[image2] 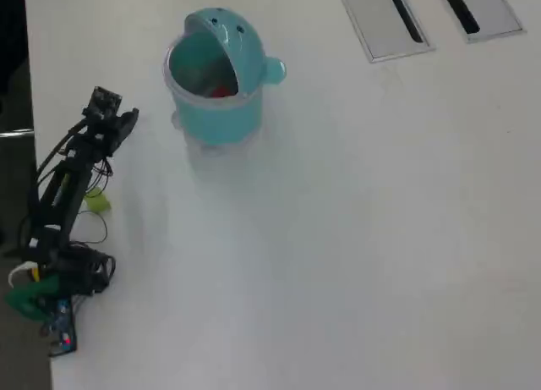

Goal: Grasp RGB lego blocks and put them in the bin one by one.

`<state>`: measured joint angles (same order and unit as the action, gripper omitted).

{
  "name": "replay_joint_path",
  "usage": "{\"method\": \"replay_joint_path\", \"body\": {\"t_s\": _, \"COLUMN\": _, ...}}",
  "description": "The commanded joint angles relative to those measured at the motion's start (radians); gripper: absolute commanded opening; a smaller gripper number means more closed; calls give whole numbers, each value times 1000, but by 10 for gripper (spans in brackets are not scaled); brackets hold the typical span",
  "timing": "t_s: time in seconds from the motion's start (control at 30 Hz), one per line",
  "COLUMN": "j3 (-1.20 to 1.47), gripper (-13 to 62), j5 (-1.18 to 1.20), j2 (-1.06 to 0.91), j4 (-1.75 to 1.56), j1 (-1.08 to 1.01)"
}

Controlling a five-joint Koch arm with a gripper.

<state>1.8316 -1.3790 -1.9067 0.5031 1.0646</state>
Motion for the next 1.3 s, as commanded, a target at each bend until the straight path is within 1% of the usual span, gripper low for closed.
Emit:
{"method": "replay_joint_path", "body": {"t_s": 0.0, "j3": -35, "gripper": 338, "j5": 3, "j2": -12, "j4": -112, "j1": 32}}
{"method": "replay_joint_path", "body": {"t_s": 0.23, "j3": 15, "gripper": 338, "j5": 9, "j2": 8, "j4": -198, "j1": 129}}
{"method": "replay_joint_path", "body": {"t_s": 0.47, "j3": 43, "gripper": 338, "j5": 14, "j2": 89, "j4": -354, "j1": 206}}
{"method": "replay_joint_path", "body": {"t_s": 0.9, "j3": 20, "gripper": 338, "j5": 23, "j2": 330, "j4": -673, "j1": 311}}
{"method": "replay_joint_path", "body": {"t_s": 1.1, "j3": -25, "gripper": 338, "j5": 11, "j2": 453, "j4": -753, "j1": 304}}
{"method": "replay_joint_path", "body": {"t_s": 1.13, "j3": -28, "gripper": 340, "j5": -43, "j2": 506, "j4": -788, "j1": 279}}
{"method": "replay_joint_path", "body": {"t_s": 1.27, "j3": -28, "gripper": 340, "j5": -114, "j2": 548, "j4": -796, "j1": 264}}
